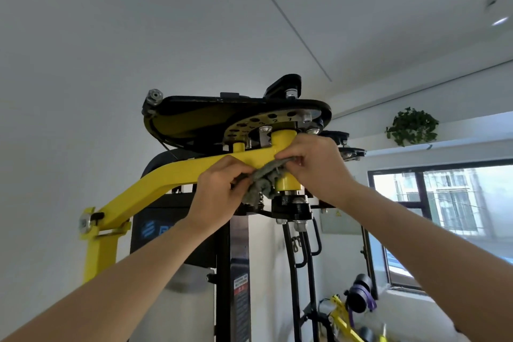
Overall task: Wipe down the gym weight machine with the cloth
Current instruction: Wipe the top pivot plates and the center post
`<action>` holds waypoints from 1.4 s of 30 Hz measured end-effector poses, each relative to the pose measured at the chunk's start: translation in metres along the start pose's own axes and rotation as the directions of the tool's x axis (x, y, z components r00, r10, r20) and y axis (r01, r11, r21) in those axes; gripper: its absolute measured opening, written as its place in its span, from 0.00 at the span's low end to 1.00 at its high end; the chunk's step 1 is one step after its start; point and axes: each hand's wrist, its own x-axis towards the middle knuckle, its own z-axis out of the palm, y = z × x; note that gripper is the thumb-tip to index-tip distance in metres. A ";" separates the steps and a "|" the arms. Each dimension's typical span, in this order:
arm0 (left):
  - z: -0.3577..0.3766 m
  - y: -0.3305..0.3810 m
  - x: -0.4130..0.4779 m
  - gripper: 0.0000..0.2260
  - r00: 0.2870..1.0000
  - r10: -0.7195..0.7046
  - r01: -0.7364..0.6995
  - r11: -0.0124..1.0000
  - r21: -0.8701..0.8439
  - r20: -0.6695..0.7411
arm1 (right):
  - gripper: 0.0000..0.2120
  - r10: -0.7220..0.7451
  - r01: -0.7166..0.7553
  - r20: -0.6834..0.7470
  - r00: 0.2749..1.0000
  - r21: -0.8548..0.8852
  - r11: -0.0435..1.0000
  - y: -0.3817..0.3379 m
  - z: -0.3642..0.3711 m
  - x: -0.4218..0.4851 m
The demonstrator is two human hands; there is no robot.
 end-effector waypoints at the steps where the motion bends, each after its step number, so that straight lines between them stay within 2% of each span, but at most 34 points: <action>1: -0.001 -0.002 0.000 0.08 1.000 0.011 -0.011 1.000 0.003 -0.007 | 0.11 -0.007 0.007 -0.022 1.000 -0.025 1.000 -0.002 0.002 0.006; 6: -0.011 -0.025 0.014 0.08 0.987 -0.056 0.059 0.998 0.015 -0.148 | 0.11 -0.055 0.046 -0.094 0.994 -0.089 0.995 -0.009 0.016 0.018; 9: -0.011 -0.027 0.022 0.09 0.982 -0.065 0.065 0.998 -0.006 -0.180 | 0.09 -0.018 0.006 -0.126 0.992 -0.089 0.996 -0.010 0.020 0.018; 11: -0.009 -0.024 0.017 0.09 0.989 -0.029 0.023 0.999 -0.044 -0.147 | 0.09 0.006 -0.018 -0.148 0.989 -0.079 0.997 -0.008 0.016 0.012; 14: -0.003 -0.019 0.000 0.08 0.995 0.097 -0.097 0.991 -0.096 -0.007 | 0.10 0.078 -0.084 -0.137 0.987 -0.037 0.996 -0.006 0.001 -0.009; 17: 0.004 -0.004 -0.008 0.08 0.987 0.088 -0.068 0.986 -0.153 0.132 | 0.13 0.256 -0.261 0.053 0.965 0.166 0.951 -0.005 -0.017 -0.027; 20: 0.004 0.016 0.002 0.06 0.992 -0.035 0.062 0.974 -0.220 0.124 | 0.08 0.368 -0.476 0.343 0.864 0.321 0.819 0.005 -0.041 -0.036; 22: 0.001 0.032 0.012 0.05 0.984 -0.129 0.155 0.956 -0.250 0.120 | 0.06 0.404 -0.561 0.418 0.814 0.384 0.733 0.015 -0.054 -0.040; 24: 0.001 0.051 0.022 0.06 0.977 -0.179 0.203 0.949 -0.241 0.117 | 0.06 0.462 -0.648 0.456 0.761 0.504 0.571 0.026 -0.061 -0.042; 27: 0.009 0.084 0.036 0.06 0.978 -0.171 0.185 0.976 -0.117 0.123 | 0.06 0.526 -0.714 0.506 0.684 0.613 0.339 0.044 -0.070 -0.039; 29: 0.015 0.106 0.045 0.06 0.991 -0.087 0.084 0.996 0.039 0.097 | 0.04 0.568 -0.706 0.490 0.662 0.662 0.251 0.054 -0.078 -0.034; 31: 0.020 0.126 0.055 0.04 0.995 0.066 -0.081 0.974 0.211 0.081 | 0.03 0.633 -0.677 0.389 0.669 0.669 0.305 0.062 -0.086 -0.029; 33: 0.022 0.143 0.069 0.01 0.971 0.199 -0.232 0.917 0.325 0.131 | 0.03 0.683 -0.651 0.275 0.677 0.658 0.380 0.067 -0.091 -0.021; 35: 0.021 0.155 0.089 0.02 0.949 0.259 -0.311 0.860 0.404 0.180 | 0.01 0.697 -0.618 0.248 0.673 0.706 0.346 0.072 -0.094 -0.009; 38: 0.013 0.170 0.125 0.08 0.954 0.208 -0.291 0.811 0.508 0.214 | 0.03 0.656 -0.532 0.270 0.705 0.813 0.237 0.075 -0.098 0.014; 42: -0.002 0.185 0.164 0.11 0.967 -0.056 -0.125 0.743 0.658 0.247 | 0.09 0.514 -0.446 0.288 0.808 0.869 0.216 0.078 -0.091 0.039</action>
